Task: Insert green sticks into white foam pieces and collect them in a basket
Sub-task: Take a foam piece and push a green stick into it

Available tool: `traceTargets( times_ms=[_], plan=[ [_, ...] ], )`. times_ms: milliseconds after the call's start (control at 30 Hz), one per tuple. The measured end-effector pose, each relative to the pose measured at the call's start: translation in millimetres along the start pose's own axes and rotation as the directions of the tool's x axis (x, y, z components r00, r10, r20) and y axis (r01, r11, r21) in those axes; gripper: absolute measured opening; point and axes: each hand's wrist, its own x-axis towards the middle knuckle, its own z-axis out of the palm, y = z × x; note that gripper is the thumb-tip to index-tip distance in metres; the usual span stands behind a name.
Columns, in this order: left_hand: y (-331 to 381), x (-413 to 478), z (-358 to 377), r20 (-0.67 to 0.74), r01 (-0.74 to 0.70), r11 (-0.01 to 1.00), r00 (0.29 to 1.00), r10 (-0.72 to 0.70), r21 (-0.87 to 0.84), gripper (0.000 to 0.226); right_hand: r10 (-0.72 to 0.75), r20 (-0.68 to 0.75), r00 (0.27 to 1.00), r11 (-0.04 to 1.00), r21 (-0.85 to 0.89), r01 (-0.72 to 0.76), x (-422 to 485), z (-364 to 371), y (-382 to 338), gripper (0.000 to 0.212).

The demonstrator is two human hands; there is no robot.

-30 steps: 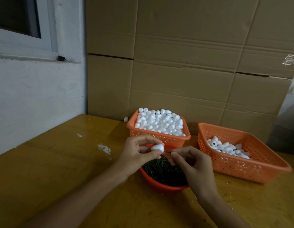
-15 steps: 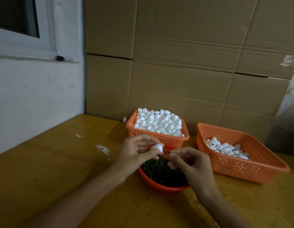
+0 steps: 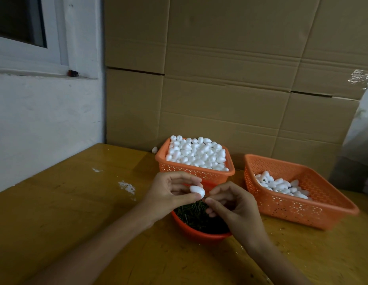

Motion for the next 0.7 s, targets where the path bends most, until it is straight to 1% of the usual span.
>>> traceTargets(
  times_ms=[133, 367, 500, 633, 700],
  plan=[
    [2.1, 1.2, -1.0, 0.021, -0.006, 1.000, 1.000, 0.005, 0.016, 0.029, -0.017, 0.010, 1.000, 1.000, -0.026, 0.017, 0.1, -0.3, 1.3, 0.018],
    [1.7, 1.0, -1.7, 0.021, -0.002, 1.000, 1.000, 0.002, 0.020, 0.024, -0.006, 0.012, 1.000, 1.000, -0.009, 0.006, -1.5, 0.1, 0.7, 0.025],
    [3.8, 1.5, -3.8, 0.056, 0.021, 0.999, 0.998, -0.023, 0.032, 0.025, -0.007, 0.016, 1.000, 1.000, -0.026, 0.007, -3.2, 1.2, 0.6, 0.026],
    [3.7, 1.6, -4.5, 0.058, 0.017, 0.999, 0.998, -0.019, 0.039, 0.025, -0.011, 0.018, 1.000, 0.999, -0.051, 0.012, -3.0, 1.1, -1.7, 0.028],
    [3.7, 1.6, -3.9, 0.062, 0.009, 1.000, 0.998, -0.011, 0.026, 0.031, -0.019, 0.019, 1.000, 0.996, -0.089, 0.021, -3.6, 1.4, -1.3, 0.027]
  ],
)
